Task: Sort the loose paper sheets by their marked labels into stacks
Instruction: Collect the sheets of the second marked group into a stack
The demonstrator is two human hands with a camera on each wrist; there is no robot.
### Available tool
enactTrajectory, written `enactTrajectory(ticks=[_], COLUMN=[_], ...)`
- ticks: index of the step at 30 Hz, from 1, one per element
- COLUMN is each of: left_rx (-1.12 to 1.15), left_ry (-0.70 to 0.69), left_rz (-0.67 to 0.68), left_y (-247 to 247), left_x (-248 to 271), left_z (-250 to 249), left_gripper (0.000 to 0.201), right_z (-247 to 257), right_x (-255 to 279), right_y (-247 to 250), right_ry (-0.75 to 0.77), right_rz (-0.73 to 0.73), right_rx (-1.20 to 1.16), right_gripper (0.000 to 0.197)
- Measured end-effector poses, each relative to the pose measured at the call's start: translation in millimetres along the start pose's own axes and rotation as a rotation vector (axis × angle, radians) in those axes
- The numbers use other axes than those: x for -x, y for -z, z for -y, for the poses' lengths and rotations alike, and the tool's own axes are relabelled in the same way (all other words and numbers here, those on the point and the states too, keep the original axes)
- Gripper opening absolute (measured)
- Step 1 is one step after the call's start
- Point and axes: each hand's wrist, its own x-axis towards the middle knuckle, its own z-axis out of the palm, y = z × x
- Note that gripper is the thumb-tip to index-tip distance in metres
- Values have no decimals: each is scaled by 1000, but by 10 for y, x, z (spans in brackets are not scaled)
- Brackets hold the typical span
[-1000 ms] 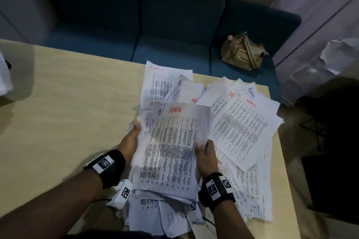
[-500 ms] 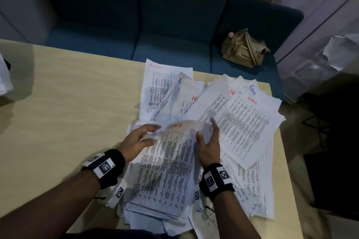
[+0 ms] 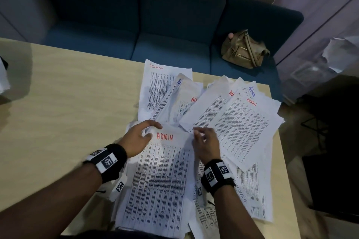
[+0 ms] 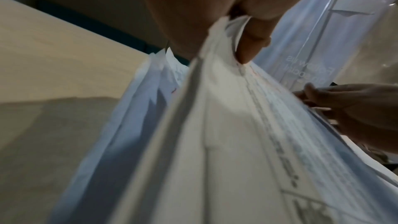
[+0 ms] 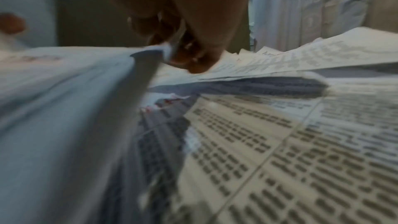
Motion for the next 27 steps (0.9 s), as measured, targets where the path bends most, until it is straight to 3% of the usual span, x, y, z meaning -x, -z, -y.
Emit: enactTrajectory(ticks=[2, 4, 7, 12, 14, 18, 22, 25, 27], left_rx=[-16, -11, -67, -40, -45, -73, -88, -97, -90], left_ry=[57, 83, 217, 366, 372, 382, 373, 378, 385], left_rz=[-42, -97, -42, -64, -49, -31, -30, -20, -10], left_y=[-5, 0, -38, -67, -62, -37, -43, -38, -42], left_x=[11, 61, 144, 231, 218, 227, 240, 246, 255], left_z=[60, 80, 171, 296, 281, 290, 290, 262, 250], left_gripper=[47, 49, 52, 41, 39, 46, 46, 46, 45], right_z=[-154, -331, -590, -710, -726, -658, -533, -449, -400], right_x=[-119, -170, -140, -155, -179, -219, -260, -270, -313], right_y=[214, 481, 681, 810, 859, 888, 722, 636, 633], right_ry=[-144, -416, -653, -688, -692, -704, -719, -706, -704], right_rz=[-247, -418, -419, -396, -416, -439, -294, -307, -337], right_rx=[185, 254, 243, 183, 124, -72, -55, 97, 77], right_gripper=[24, 38, 67, 99, 100, 74, 55, 56, 67])
